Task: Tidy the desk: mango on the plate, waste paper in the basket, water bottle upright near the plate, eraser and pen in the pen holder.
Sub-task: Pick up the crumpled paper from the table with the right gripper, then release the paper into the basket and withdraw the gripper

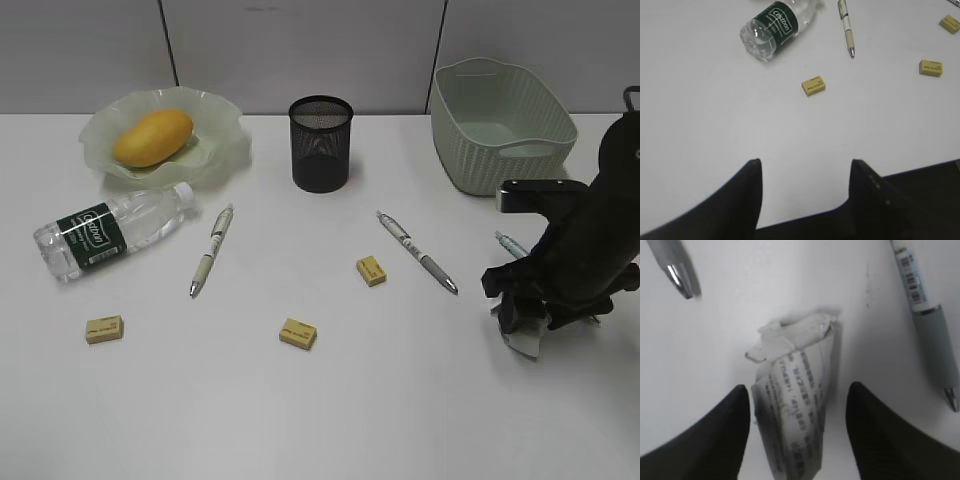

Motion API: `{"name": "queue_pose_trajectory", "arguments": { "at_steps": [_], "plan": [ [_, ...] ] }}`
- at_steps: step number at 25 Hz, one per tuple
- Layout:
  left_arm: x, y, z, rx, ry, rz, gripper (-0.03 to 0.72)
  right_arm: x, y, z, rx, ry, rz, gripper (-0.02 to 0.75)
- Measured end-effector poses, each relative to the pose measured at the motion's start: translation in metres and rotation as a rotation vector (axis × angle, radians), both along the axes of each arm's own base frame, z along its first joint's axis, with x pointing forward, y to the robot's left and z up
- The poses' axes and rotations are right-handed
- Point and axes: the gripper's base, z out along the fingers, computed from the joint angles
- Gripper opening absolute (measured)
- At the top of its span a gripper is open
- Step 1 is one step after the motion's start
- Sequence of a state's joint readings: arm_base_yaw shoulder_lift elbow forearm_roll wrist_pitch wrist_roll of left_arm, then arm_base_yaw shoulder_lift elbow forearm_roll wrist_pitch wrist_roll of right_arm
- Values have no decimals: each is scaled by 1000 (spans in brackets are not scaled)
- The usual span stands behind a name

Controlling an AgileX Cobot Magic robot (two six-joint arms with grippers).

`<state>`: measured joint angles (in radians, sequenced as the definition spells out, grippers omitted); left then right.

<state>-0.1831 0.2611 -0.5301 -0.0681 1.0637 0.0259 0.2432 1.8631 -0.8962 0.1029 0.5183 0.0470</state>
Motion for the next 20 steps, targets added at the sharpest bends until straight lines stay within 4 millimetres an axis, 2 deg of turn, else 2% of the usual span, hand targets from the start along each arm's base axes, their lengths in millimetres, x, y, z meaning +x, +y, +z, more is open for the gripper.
{"name": "queue_pose_trajectory", "arguments": {
  "at_steps": [5,8,12,15,20],
  "plan": [
    [0,0,0,0,0,0,424,2,1,-2,-1,0,0,198],
    [0,0,0,0,0,0,424,7,2,3,2,-5,1,108],
    [0,0,0,0,0,0,424,15,4,19,7,0,7,88],
    [0,0,0,0,0,0,424,22,7,41,15,-9,13,88],
    [0,0,0,0,0,0,424,44,12,95,40,-134,26,87]
  ]
}}
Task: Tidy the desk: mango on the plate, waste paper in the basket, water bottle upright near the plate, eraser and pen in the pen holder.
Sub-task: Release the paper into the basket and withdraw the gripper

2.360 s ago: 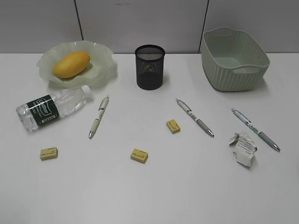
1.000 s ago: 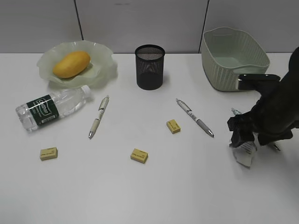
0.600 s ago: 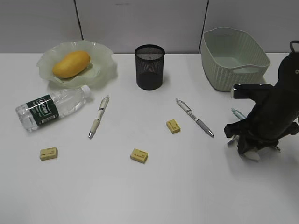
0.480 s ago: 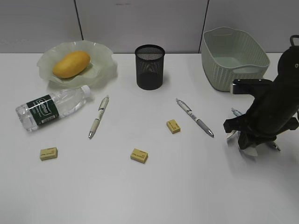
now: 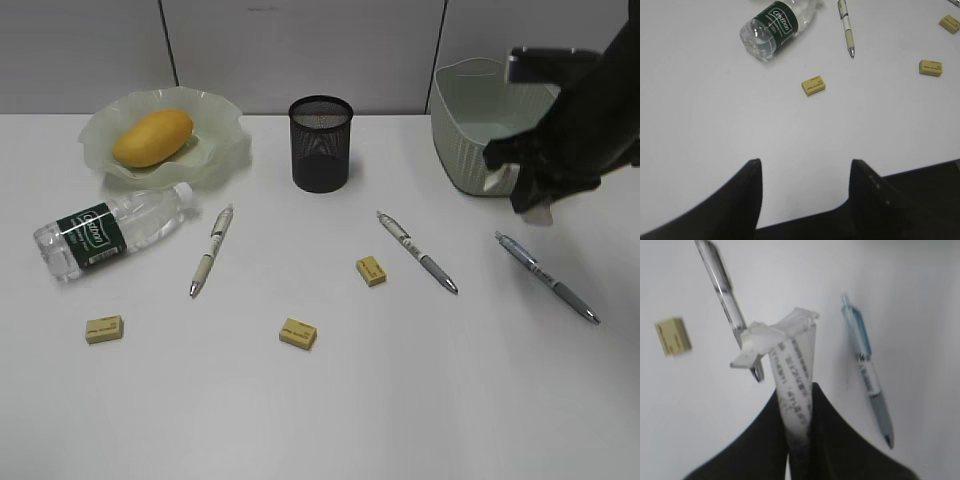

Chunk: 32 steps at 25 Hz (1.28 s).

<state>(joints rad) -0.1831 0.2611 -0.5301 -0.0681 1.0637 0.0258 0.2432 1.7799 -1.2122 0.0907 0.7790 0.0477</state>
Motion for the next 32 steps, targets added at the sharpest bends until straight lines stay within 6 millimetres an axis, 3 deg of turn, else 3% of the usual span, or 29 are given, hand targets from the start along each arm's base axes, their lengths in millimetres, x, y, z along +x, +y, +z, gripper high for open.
{"name": "queue_pose_trajectory", "arguments": {
  "at_steps": [8,10,13,19,26,29,30,32],
  "plan": [
    [0,0,0,0,0,0,424,45,4,91,-9,-343,-2,87],
    [0,0,0,0,0,0,422,56,2,104,-37,-411,-14,87],
    [0,0,0,0,0,0,418,74,-4,107,-62,-450,-34,89],
    [0,0,0,0,0,0,418,116,-18,73,-77,-465,-75,92],
    [0,0,0,0,0,0,418,148,-24,-5,-76,-394,-91,135],
    [0,0,0,0,0,0,418,153,-22,-32,-63,-346,-99,299],
    [0,0,0,0,0,0,418,153,-22,-36,-61,-338,-101,421],
    [0,0,0,0,0,0,418,153,-22,-38,-59,-336,-102,576]
  ]
}}
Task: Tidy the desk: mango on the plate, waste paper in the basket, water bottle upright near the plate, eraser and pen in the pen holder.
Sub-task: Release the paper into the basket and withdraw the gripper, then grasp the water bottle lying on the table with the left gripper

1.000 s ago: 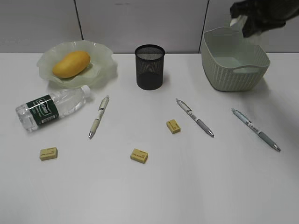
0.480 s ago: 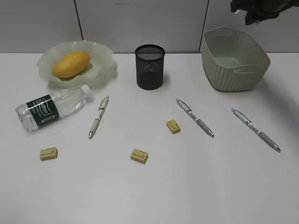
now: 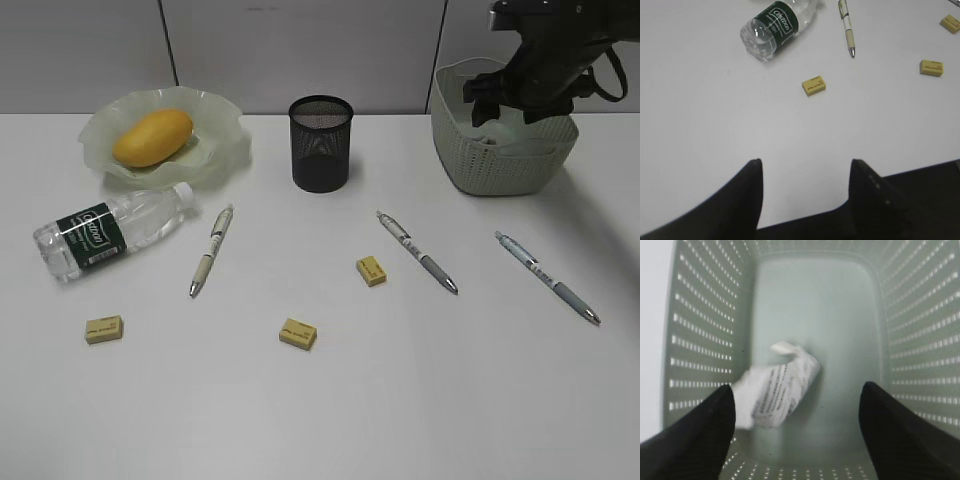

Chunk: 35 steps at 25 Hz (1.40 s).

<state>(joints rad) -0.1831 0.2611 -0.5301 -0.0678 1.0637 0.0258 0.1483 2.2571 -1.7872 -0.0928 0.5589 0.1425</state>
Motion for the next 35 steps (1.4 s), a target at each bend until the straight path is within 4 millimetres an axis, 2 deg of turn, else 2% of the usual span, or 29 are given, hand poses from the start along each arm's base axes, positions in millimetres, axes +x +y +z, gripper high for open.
{"name": "queue_pose_trajectory", "arguments": {
  "at_steps": [1,3,5,9,14,20,27,35],
  "plan": [
    [0,0,0,1,0,0,418,1,0,2,1,-7,0,603],
    [0,0,0,1,0,0,418,2,0,10,3,-14,-2,608],
    [0,0,0,1,0,0,418,3,0,26,3,-26,-5,604],
    [0,0,0,1,0,0,418,-4,0,75,25,-49,-19,594],
    [0,0,0,0,0,1,418,-31,-2,134,52,-40,-18,593],
    [0,0,0,0,0,1,418,-71,-6,177,52,51,-7,592],
    [0,0,0,0,0,1,418,-105,-10,200,54,110,-2,592],
    [0,0,0,0,0,1,418,-167,-18,200,58,174,0,592]
  ]
}}
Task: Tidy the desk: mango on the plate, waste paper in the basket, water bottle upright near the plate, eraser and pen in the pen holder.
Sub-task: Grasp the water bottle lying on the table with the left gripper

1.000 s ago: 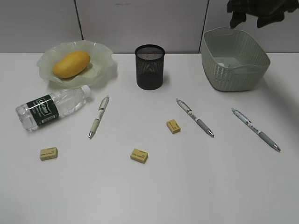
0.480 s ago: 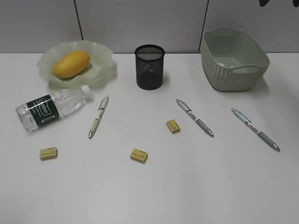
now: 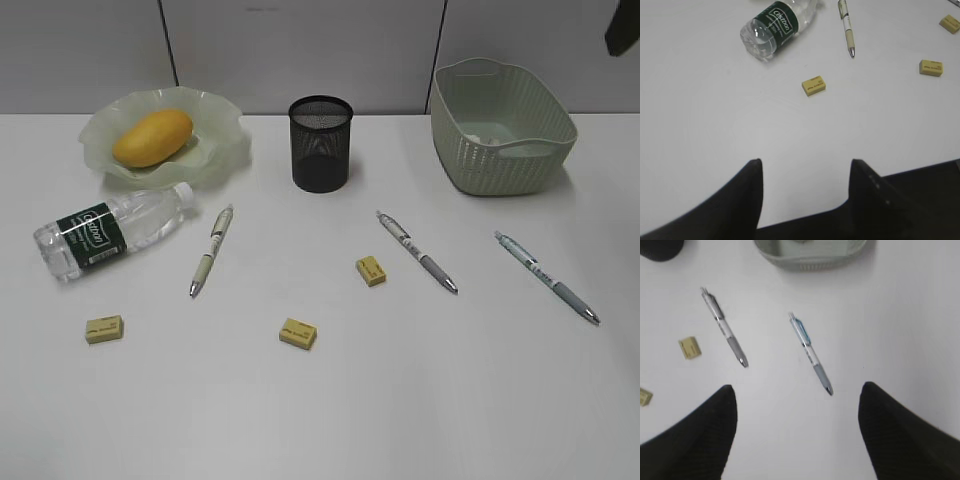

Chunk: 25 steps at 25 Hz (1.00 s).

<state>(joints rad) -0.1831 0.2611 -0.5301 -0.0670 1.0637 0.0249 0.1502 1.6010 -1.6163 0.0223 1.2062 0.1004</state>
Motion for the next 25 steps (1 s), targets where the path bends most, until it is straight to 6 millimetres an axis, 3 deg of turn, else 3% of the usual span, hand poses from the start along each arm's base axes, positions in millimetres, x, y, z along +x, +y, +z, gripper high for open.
{"name": "queue_pose_trajectory", "arguments": {
  "at_steps": [11,19,25],
  "plan": [
    [0,0,0,0,0,0,418,-122,-18,-16,-4,22,3,592],
    [0,0,0,0,0,0,418,-209,-32,-27,25,-169,1,592],
    [0,0,0,2,0,1,418,-251,-38,-43,37,-270,0,592]
  ]
}}
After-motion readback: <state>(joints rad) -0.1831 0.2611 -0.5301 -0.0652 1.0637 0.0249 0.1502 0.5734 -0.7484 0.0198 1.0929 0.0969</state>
